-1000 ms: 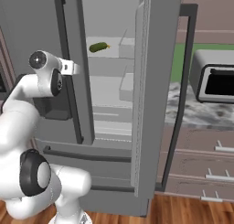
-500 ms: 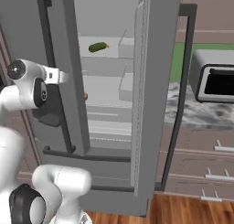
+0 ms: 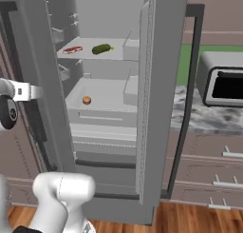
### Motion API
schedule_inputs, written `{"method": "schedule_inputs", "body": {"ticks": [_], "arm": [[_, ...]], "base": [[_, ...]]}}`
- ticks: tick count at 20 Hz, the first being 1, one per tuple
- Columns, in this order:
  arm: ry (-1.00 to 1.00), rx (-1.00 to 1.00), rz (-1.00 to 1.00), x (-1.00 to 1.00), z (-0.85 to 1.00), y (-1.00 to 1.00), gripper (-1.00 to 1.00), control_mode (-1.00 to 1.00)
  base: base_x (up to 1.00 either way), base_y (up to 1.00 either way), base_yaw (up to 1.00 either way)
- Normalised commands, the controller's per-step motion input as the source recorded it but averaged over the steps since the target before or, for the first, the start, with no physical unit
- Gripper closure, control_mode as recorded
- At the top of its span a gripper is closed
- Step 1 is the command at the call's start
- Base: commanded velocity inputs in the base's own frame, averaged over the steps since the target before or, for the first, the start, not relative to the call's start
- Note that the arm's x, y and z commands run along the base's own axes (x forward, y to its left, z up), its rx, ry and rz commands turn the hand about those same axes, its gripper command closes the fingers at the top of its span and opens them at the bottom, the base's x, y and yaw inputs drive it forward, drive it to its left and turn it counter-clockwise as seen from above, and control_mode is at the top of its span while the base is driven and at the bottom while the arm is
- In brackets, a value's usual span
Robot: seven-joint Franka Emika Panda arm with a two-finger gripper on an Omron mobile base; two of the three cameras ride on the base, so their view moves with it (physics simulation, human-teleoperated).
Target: Open the fridge, remove the tangerine, cucumber, and steak, and place them on any counter.
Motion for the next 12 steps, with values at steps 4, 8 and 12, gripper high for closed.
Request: {"method": "schedule_inputs", "body": {"ticks": [4,8,12], "arm": [[0.07,0.0,0.08,-1.0,0.19,0.82,1.0,-1.0],[0.04,0.0,0.07,-0.96,0.22,0.61,-1.0,-1.0],[0.0,0.05,0.05,-1.0,0.3,-0.53,-1.0,-1.0]], "base": [[0.0,0.0,0.0],[0.0,0.0,0.0],[0.0,0.0,0.0]]}}
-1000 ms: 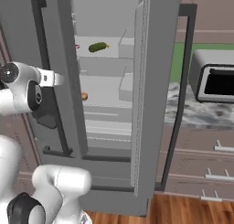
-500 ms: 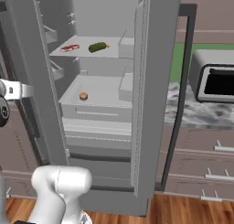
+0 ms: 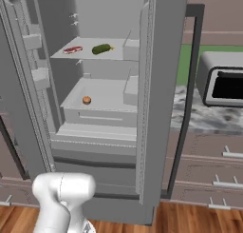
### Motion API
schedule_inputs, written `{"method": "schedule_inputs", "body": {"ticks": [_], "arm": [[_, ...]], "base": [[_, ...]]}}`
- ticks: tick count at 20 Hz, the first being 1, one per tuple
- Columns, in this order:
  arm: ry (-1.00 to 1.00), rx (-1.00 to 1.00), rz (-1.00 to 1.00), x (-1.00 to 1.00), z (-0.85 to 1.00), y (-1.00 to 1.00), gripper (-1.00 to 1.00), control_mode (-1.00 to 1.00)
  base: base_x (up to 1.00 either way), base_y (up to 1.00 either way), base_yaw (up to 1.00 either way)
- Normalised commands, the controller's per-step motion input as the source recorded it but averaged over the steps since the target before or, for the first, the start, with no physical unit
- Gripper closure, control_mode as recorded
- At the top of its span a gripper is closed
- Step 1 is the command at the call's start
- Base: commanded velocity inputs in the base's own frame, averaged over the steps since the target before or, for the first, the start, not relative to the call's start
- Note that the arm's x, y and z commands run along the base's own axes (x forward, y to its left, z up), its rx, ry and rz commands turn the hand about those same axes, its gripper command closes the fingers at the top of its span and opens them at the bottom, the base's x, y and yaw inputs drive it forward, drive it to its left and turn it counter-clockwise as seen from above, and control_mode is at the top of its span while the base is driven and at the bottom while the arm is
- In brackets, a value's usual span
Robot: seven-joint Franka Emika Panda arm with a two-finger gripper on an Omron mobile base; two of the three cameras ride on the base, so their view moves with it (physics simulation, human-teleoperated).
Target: Open the fridge, remove the tangerine, cucumber, and steak, and place them on any counter.
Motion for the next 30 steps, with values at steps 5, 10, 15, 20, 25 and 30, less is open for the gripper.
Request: {"method": "schedule_inputs", "body": {"ticks": [5,10,15,20,25,30], "arm": [[0.01,0.18,0.02,-1.0,0.45,-1.0,-1.0,-1.0],[0.18,0.19,0.0,-0.34,0.33,-1.0,-1.0,-1.0],[0.24,0.16,0.0,0.78,0.02,-0.95,-1.0,-1.0],[0.12,0.15,0.0,1.0,-0.07,-0.57,-1.0,-1.0],[0.11,0.16,0.0,0.95,-0.14,-0.12,-1.0,-1.0],[0.02,0.07,0.0,0.87,-0.32,0.24,-1.0,-1.0]], "base": [[0.0,0.0,0.0],[0.0,0.0,0.0],[0.0,0.0,0.0],[0.0,0.0,0.0],[0.0,0.0,0.0],[0.0,0.0,0.0]]}}
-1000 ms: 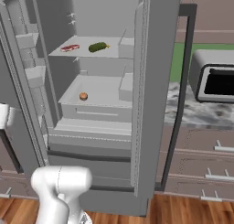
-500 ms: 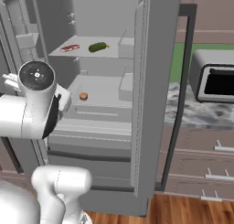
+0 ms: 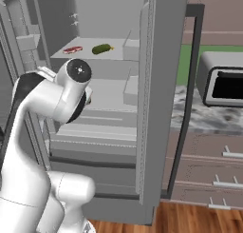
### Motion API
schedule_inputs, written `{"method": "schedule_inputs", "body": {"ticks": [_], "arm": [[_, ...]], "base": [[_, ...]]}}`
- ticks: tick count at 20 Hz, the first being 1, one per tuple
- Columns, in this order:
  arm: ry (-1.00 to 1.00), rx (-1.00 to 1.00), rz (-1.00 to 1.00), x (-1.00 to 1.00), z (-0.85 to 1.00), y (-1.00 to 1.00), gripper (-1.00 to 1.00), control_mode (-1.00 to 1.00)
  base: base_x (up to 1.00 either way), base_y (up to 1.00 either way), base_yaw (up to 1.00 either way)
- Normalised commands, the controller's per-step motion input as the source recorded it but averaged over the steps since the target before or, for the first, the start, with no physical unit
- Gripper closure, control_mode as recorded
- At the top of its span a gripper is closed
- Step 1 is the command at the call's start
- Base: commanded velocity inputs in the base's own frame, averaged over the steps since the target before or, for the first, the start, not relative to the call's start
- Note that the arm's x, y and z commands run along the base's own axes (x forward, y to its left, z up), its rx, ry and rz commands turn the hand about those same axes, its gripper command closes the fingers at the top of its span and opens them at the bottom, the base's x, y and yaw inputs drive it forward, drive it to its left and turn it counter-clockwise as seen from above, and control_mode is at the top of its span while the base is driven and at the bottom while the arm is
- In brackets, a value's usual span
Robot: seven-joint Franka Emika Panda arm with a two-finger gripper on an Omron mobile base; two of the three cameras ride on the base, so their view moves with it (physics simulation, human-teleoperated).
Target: Open the fridge, remove the tangerine, cucumber, and steak, and place them on any counter.
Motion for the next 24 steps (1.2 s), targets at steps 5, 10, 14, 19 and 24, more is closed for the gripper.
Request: {"method": "schedule_inputs", "body": {"ticks": [5,10,14,19,24], "arm": [[0.1,0.02,0.0,0.96,-0.38,0.32,-1.0,-1.0],[0.08,0.0,0.0,0.75,-0.24,0.34,-1.0,-1.0],[0.04,0.0,0.0,0.6,-0.08,0.27,-1.0,-1.0],[0.0,0.0,0.0,0.11,-0.08,0.33,-1.0,-1.0],[0.0,0.0,0.0,-0.24,-0.11,0.41,-1.0,-1.0]], "base": [[0.0,0.0,0.0],[0.0,0.0,0.0],[0.0,0.0,0.0],[0.0,0.0,0.0],[0.0,0.0,0.0]]}}
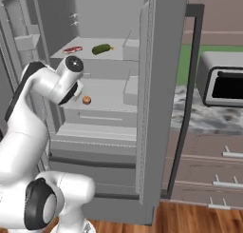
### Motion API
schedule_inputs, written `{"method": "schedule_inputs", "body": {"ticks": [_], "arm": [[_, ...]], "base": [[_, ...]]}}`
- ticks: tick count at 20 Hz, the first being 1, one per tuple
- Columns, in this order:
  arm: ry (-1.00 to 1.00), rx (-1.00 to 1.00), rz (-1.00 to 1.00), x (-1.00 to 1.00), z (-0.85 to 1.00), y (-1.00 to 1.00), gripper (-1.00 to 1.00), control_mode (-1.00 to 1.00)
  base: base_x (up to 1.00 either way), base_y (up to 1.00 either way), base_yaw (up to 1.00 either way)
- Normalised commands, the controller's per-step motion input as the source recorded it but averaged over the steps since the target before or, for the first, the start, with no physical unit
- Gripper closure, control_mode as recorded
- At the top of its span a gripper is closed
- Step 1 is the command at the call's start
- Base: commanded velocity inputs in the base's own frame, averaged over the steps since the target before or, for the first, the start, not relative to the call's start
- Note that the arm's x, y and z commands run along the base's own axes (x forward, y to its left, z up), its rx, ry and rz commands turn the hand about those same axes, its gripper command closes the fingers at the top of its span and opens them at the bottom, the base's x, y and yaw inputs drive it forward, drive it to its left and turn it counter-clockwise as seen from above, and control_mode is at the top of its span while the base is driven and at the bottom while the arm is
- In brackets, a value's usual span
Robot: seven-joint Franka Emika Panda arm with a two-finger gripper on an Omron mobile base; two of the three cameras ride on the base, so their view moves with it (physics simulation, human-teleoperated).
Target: Open the fridge, remove the tangerine, cucumber, and steak, and place them on any counter.
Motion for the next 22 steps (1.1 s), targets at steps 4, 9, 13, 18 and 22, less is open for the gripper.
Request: {"method": "schedule_inputs", "body": {"ticks": [4,9,13,18,22], "arm": [[0.0,0.0,0.0,-0.45,-0.07,0.41,-1.0,-1.0],[0.01,0.0,0.02,-0.65,-0.07,0.44,-1.0,-1.0],[0.02,0.0,0.04,-0.62,-0.03,0.62,-1.0,-1.0],[0.0,-0.01,0.0,-0.24,0.13,0.17,-1.0,-1.0],[0.0,-0.04,-0.09,-0.53,0.34,-0.94,-1.0,-1.0]], "base": [[0.0,0.0,0.0],[0.0,0.0,0.0],[0.0,0.0,0.0],[0.0,0.0,0.0],[0.0,0.0,0.0]]}}
